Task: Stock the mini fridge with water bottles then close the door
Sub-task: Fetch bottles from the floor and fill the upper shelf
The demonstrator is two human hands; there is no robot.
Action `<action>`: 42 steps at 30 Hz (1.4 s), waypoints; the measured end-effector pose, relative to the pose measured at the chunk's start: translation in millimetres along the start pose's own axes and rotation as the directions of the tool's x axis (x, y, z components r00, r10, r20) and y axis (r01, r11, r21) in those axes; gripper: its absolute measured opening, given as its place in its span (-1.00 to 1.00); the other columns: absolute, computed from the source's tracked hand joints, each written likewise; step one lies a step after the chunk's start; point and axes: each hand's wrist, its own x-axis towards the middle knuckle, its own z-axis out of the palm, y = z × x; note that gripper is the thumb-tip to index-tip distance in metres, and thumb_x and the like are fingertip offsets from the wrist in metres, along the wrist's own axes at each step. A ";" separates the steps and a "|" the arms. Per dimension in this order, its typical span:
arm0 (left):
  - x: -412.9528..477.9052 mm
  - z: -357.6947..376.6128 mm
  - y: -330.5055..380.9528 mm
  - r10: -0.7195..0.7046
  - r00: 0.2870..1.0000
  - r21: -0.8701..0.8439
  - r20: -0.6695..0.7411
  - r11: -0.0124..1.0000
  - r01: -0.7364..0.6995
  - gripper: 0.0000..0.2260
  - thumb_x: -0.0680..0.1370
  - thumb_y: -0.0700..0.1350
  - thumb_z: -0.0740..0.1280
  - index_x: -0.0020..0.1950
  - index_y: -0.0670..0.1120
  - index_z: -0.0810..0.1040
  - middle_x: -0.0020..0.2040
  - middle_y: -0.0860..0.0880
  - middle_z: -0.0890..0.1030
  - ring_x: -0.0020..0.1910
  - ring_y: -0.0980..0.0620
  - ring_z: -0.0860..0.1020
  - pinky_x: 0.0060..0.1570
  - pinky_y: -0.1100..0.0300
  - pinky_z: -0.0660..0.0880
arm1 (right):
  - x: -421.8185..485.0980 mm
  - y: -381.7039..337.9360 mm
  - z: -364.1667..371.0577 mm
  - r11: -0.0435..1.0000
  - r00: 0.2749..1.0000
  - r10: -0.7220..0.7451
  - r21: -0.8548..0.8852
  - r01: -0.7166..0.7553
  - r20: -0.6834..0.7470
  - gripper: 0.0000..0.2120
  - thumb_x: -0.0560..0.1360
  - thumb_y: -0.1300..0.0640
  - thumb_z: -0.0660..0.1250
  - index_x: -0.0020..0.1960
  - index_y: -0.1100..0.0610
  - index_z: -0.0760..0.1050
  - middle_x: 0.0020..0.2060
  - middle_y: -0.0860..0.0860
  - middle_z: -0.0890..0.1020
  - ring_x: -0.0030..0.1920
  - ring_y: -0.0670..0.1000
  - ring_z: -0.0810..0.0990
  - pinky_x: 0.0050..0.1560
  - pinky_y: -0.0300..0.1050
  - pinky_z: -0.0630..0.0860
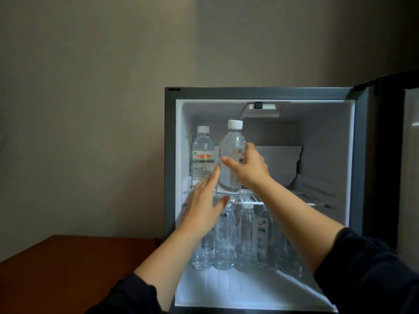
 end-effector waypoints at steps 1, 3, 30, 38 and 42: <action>0.2 3.3 -6.0 0.009 1.000 0.032 0.009 0.999 -0.010 -0.27 0.54 0.02 0.29 0.50 0.21 -0.17 0.53 0.08 0.14 0.51 0.05 0.14 0.43 -0.05 0.24 | 3.4 0.3 3.0 1.000 1.000 0.005 -0.007 -0.004 0.003 -0.44 0.44 -0.17 0.36 0.28 0.11 0.30 0.19 0.08 0.55 0.18 0.19 0.53 0.10 0.05 0.47; 0.5 9.5 -15.7 0.016 1.000 0.087 0.025 0.996 -0.018 -0.29 0.55 0.07 0.25 0.51 0.16 -0.18 0.55 0.10 0.04 0.53 0.07 0.05 0.47 -0.04 0.16 | 11.3 2.0 9.9 0.999 1.000 0.018 -0.037 -0.017 0.020 -0.41 0.44 -0.18 0.35 0.31 0.12 0.28 0.21 0.09 0.55 0.18 0.20 0.53 0.12 0.07 0.48; -55.9 -1.1 -18.7 -0.049 0.964 0.165 0.262 0.986 0.005 -0.45 0.61 0.03 0.11 0.54 -0.01 -0.04 0.56 0.09 -0.07 0.53 0.13 -0.10 0.50 0.16 -0.08 | -38.6 33.8 21.6 0.995 0.994 -0.013 -0.096 0.023 0.106 -0.62 0.53 0.05 0.31 0.26 0.22 0.38 0.10 0.15 0.57 0.00 0.10 0.53 -0.07 -0.10 0.42; -109.2 -65.9 -8.6 -0.187 0.883 0.179 0.430 0.977 0.119 -0.69 0.58 0.01 0.21 0.28 -0.05 0.48 0.19 -0.03 0.56 0.12 0.05 0.53 0.19 0.17 0.44 | -103.5 5.6 32.6 0.961 0.926 -0.159 -0.162 0.225 0.343 -0.83 0.50 0.00 0.32 -0.02 0.09 0.55 -0.05 0.04 0.65 0.00 0.08 0.60 0.06 0.05 0.54; -145.4 -101.3 -13.3 -0.285 0.817 0.315 0.501 0.940 0.135 -0.72 0.58 0.01 0.21 0.20 -0.08 0.53 -0.11 0.10 0.58 -0.18 0.14 0.50 -0.09 0.27 0.40 | -144.8 -13.0 46.0 0.941 0.824 -0.195 -0.137 0.311 0.533 -0.81 0.50 -0.01 0.32 0.00 0.09 0.56 -0.04 0.03 0.65 -0.01 0.05 0.59 0.06 0.02 0.53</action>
